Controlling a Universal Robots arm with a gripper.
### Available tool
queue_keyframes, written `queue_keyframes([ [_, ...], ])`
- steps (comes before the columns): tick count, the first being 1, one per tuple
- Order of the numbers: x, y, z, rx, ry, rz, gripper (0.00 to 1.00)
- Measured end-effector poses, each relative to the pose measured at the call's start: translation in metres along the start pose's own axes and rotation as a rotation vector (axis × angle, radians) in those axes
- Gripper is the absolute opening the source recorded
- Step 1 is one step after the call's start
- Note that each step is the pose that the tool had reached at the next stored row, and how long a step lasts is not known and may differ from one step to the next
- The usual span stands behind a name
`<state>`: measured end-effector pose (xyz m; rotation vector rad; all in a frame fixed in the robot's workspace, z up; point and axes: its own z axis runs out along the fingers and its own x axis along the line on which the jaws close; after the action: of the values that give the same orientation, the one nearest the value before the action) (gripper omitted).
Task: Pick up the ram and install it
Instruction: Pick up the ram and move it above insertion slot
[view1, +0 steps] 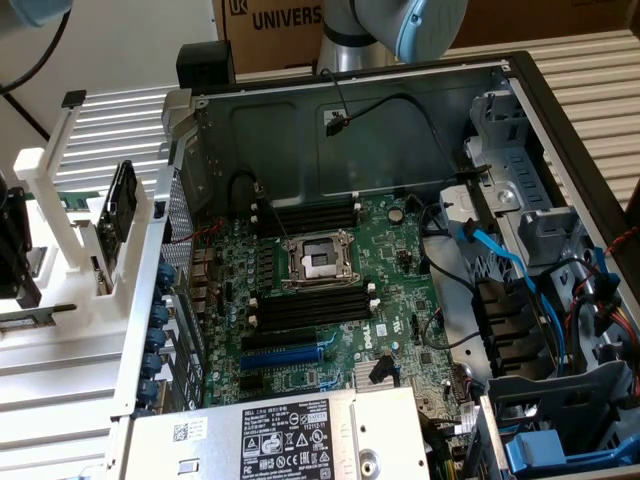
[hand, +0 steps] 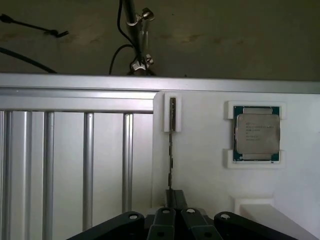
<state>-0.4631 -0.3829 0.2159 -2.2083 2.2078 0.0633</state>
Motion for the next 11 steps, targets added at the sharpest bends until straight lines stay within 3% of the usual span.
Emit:
queue_keyframes([
  [11,0.0000,0.0000,0.0001,0.0001,0.0000,0.000,0.11],
])
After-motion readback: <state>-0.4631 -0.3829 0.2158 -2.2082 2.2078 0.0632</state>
